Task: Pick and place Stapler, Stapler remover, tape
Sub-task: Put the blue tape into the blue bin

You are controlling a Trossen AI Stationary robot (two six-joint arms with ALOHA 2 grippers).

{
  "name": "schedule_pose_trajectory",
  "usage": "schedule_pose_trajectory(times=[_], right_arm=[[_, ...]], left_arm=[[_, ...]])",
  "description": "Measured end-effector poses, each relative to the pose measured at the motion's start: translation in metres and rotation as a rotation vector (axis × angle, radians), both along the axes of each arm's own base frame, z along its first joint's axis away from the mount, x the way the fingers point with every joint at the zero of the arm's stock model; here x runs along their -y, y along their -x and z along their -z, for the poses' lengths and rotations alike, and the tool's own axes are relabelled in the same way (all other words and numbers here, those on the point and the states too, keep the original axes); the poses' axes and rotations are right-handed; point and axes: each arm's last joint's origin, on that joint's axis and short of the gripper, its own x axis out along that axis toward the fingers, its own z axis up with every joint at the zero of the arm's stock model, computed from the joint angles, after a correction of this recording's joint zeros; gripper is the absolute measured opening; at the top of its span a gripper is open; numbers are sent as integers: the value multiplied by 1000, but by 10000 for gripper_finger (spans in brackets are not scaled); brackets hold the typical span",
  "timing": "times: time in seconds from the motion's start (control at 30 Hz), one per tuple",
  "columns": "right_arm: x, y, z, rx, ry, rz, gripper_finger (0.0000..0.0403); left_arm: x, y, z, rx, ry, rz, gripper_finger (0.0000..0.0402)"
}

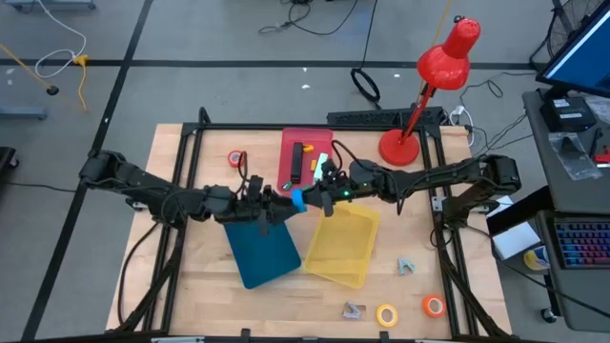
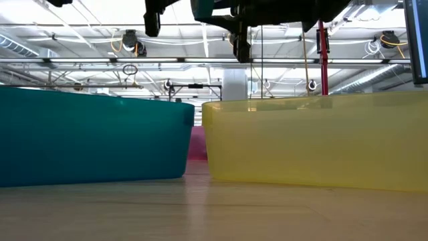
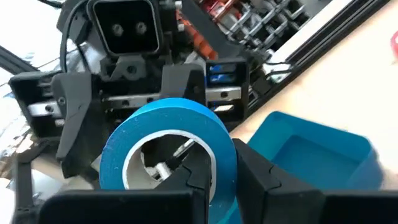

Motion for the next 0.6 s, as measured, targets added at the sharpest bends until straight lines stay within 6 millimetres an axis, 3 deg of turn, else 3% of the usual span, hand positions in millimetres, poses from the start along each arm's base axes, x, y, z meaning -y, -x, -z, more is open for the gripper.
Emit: schedule_pose_trajectory(times=[0.3,0.4,0.5,0.6], right_arm=[[1,0,0,-6,28,38,32],[1,0,0,-7,30,40,35],[1,0,0,-4,37,37,48],[1,0,2,-11,84,-12,64]], left_arm=[[-10,-2,0,4,18,12,175],[-13,-3,2,-16,18,4,128],[-15,-3,2,-23,6,18,51],[-16,-4,5,-56,-13,55,36]])
